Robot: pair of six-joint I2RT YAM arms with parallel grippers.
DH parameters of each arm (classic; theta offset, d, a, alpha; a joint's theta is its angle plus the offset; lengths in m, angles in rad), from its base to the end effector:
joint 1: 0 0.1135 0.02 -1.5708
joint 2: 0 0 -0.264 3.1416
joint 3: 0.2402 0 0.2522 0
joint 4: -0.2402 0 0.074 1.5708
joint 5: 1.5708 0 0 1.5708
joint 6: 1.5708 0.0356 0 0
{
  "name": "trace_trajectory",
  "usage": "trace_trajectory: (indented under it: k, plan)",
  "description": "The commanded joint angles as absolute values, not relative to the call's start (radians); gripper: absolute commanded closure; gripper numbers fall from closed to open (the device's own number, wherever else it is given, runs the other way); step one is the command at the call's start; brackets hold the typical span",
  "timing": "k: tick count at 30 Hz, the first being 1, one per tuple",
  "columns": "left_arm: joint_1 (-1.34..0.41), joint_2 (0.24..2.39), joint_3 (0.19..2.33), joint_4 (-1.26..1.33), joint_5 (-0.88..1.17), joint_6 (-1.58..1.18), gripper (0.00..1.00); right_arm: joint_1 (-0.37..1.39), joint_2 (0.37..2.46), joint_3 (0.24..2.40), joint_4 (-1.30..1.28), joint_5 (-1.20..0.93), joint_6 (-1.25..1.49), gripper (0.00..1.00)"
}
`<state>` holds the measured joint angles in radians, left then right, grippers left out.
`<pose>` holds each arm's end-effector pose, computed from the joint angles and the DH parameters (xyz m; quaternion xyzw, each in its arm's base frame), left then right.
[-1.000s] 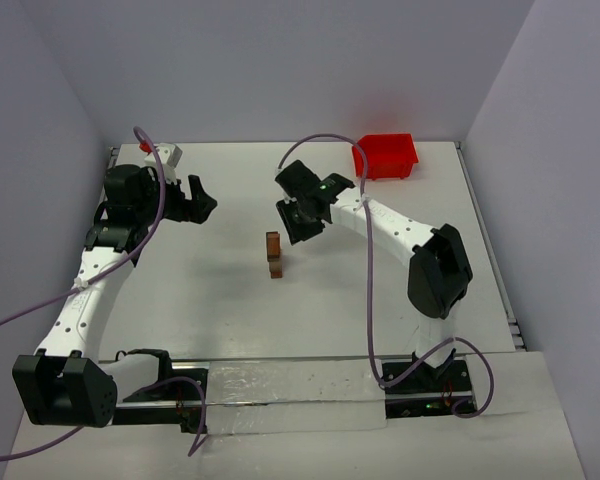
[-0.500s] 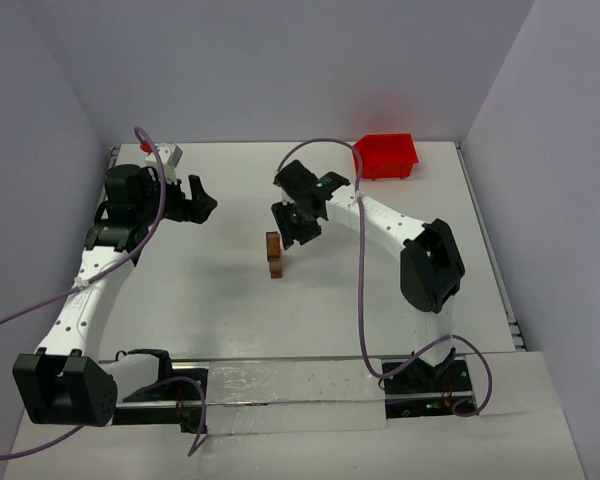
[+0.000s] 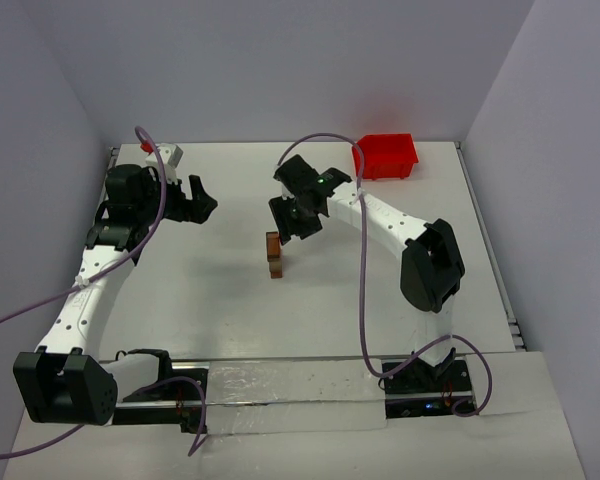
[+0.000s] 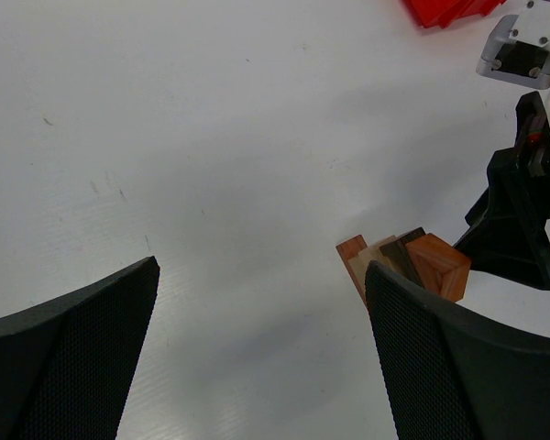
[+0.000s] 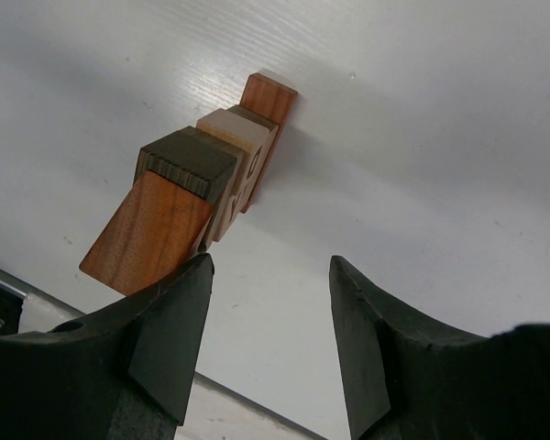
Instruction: Build the wood block tower
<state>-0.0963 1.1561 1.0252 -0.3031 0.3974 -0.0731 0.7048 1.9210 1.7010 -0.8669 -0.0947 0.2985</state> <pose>0.2587 -0.0388 0.3377 0.1158 0.8249 -0.2104 0.5117 0.3129 0.2706 0.2697 -0.2068 0.9476 0.1554 0.1877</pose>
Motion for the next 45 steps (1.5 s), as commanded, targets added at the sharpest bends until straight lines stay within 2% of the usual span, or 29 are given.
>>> trace_trajectory:
  k: [1,29,40,42,44,45]
  plan:
    - [-0.091,1.156,1.045,-0.279,0.413,-0.071,0.01,0.694,1.93,1.753,-0.88,-0.081,0.306,0.38]
    - [-0.091,1.155,1.042,-0.278,0.411,-0.068,0.01,0.687,1.931,1.769,-0.89,-0.074,0.305,0.34]
    - [-0.076,1.153,1.077,-0.342,0.407,-0.061,0.01,0.64,1.721,1.661,-0.876,0.018,0.236,0.29]
    - [-0.07,1.163,1.094,-0.371,0.401,-0.055,0.01,0.591,1.664,1.635,-0.868,0.02,0.221,0.23]
    - [-0.066,1.176,1.114,-0.41,0.379,-0.045,0.01,0.542,1.596,1.591,-0.855,0.01,0.21,0.04]
    - [-0.063,1.181,1.126,-0.433,0.361,-0.038,0.01,0.512,1.571,1.56,-0.848,0.007,0.2,0.01]
